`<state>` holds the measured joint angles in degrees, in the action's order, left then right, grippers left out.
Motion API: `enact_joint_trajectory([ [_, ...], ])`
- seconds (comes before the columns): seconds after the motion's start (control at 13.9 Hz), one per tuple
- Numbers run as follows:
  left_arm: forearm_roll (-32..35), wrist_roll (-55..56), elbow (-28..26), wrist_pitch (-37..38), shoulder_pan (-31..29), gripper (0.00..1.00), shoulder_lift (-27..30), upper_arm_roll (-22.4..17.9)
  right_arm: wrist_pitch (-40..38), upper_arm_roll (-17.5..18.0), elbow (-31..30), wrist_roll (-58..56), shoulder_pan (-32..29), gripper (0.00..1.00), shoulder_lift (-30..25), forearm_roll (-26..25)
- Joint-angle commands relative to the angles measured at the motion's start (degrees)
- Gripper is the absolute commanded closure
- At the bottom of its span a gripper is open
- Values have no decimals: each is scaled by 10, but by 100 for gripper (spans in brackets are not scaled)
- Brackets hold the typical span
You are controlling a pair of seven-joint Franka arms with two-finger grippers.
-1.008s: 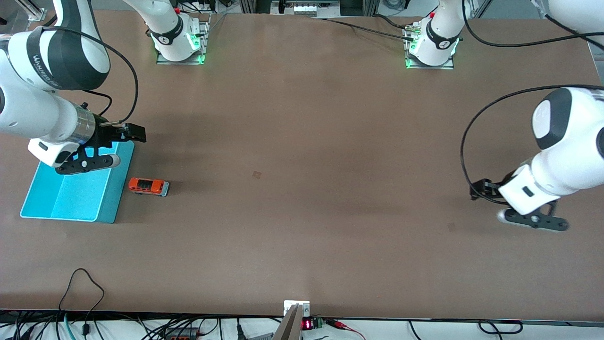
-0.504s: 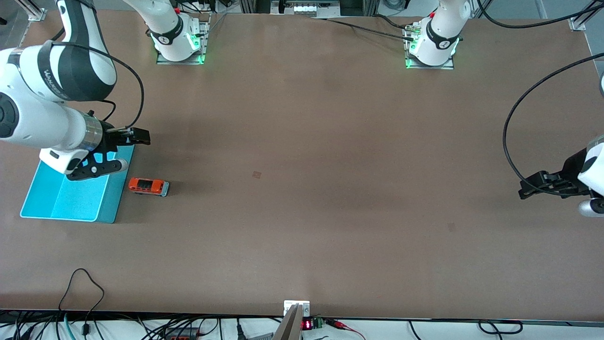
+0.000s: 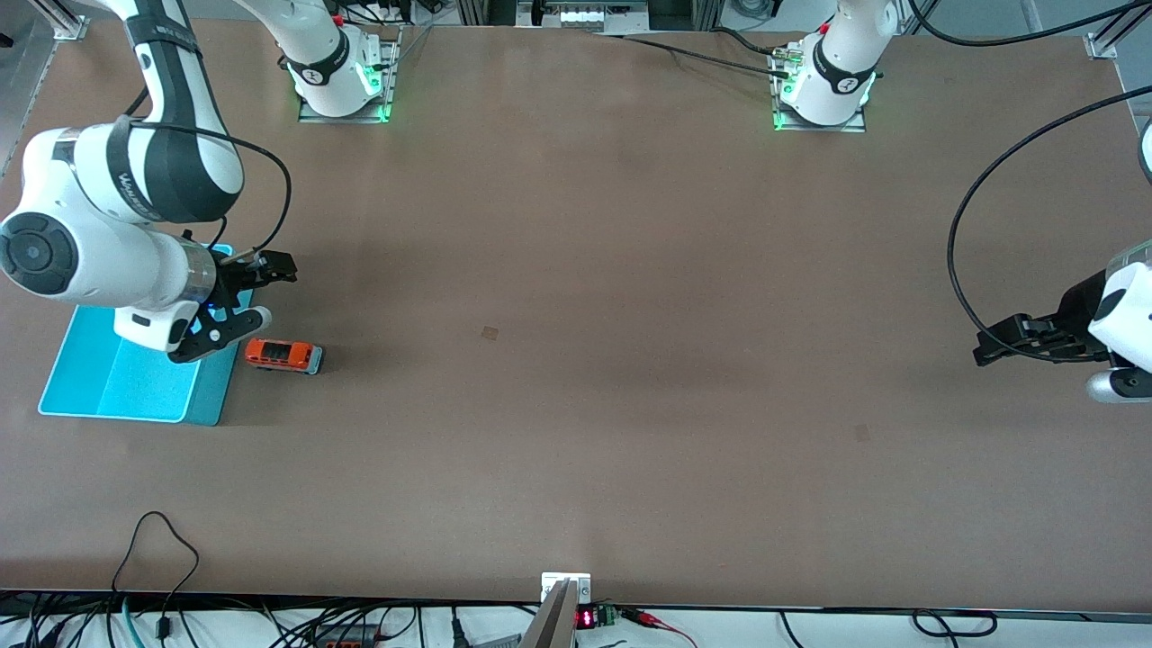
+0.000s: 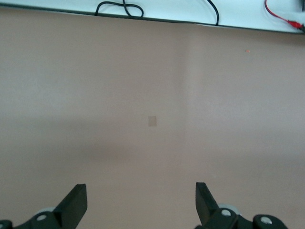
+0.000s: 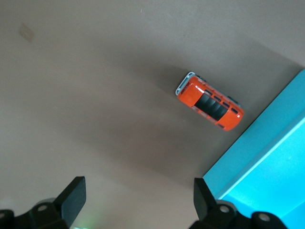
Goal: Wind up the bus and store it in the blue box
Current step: 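Lower the right gripper onto the bus beside the box and grasp it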
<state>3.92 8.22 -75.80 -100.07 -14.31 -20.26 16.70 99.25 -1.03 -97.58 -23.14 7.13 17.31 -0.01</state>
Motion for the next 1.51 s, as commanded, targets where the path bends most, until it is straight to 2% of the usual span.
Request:
enact_joint_trajectory([
  [0.0,-7,37,-20,15,22,0,42,-9,41,0,-36,-89,-9,0,-7,-28],
  [0.07,-6,31,-22,15,46,0,48,-34,59,0,-37,-130,-19,0,-1,-31],
  [0.22,-9,23,-40,9,101,0,67,-109,99,1,-39,-248,-40,0,22,-32],
  [0.5,-51,-19,-104,-29,113,0,107,-155,195,13,-73,-403,-75,0,44,-49],
  [0.58,-51,-21,-124,-32,113,0,120,-155,216,17,-82,-416,-75,0,47,-67],
  [0.79,-49,-28,-128,-19,107,0,126,-149,283,40,-126,-426,-84,0,47,-109],
  [1.01,-49,-33,-131,-16,107,0,137,-148,371,45,-177,-462,-98,0,49,-109],
  [1.44,-43,-45,-131,0,105,0,142,-148,437,45,-177,-551,-107,0,90,-109],
])
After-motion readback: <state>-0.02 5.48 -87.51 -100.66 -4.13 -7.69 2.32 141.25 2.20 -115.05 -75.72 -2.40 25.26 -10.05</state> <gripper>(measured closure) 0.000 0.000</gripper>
